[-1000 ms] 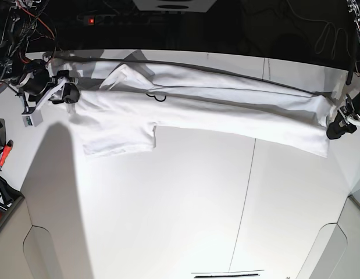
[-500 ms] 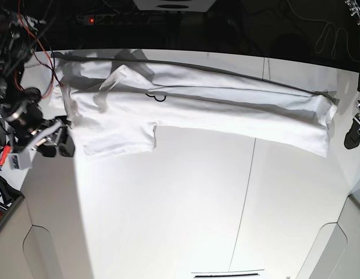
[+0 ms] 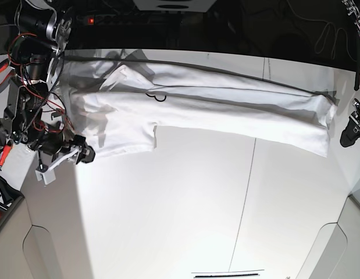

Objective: Layout the t-shirt on the table in an organized manner, then fold the t-shirt properly
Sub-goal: 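Grasp the folded shirt end near the collar with the right gripper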

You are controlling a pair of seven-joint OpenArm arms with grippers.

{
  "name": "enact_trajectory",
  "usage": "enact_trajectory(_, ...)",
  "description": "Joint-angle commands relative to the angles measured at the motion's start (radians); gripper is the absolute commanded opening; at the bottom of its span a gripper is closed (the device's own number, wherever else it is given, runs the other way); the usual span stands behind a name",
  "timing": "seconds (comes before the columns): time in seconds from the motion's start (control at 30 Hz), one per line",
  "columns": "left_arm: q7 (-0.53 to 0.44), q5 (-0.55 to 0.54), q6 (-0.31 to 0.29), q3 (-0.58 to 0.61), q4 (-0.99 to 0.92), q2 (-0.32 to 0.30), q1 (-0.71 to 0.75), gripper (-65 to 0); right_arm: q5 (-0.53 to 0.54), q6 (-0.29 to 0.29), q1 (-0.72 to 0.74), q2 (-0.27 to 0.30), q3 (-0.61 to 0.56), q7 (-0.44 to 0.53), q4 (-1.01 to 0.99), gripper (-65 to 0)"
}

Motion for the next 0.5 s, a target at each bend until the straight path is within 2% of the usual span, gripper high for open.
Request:
enact_trajectory(0.0, -0.014, -0.024, -0.013, -0.005, 0.018, -0.027, -0.012, -44.7, 0.015, 0.006, 0.026, 0.01, 0.001, 0.019, -0.007, -32.0)
enact_trajectory(0.13, -0.014, -0.025, -0.013, -0.005, 0.018, -0.027, -0.012, -44.7, 0.019, 0.0, 0.025, -0.006, 0.001, 0.014, -0.055, -32.4)
enact_trajectory(0.17, -0.014, -0.024, -0.013, -0.005, 0.018, -0.028, -0.012, -44.7, 0.029, 0.0, 0.025, -0.011, 0.001, 0.01, -0.059, -35.4)
enact_trajectory(0.2, -0.014, -0.024, -0.013, -0.005, 0.018, -0.027, -0.012, -44.7, 0.041, 0.002, 0.025, -0.016, 0.001, 0.002, -0.06, -42.3)
enact_trajectory(0.27, -0.014, -0.024, -0.013, -0.005, 0.018, -0.027, -0.012, -44.7, 0.092, 0.009, 0.025, -0.02, 0.001, -0.013, -0.058, -63.2)
enact_trajectory(0.33, -0.014, -0.024, -0.013, -0.005, 0.018, -0.028, -0.011, -44.7, 0.138, 0.009, 0.026, -0.019, 0.001, -0.013, -0.057, -65.0)
enact_trajectory(0.47, -0.014, -0.024, -0.013, -0.005, 0.018, -0.027, -0.011, -44.8, 0.14, 0.009, 0.026, -0.02, 0.001, -0.035, -0.006, -65.0)
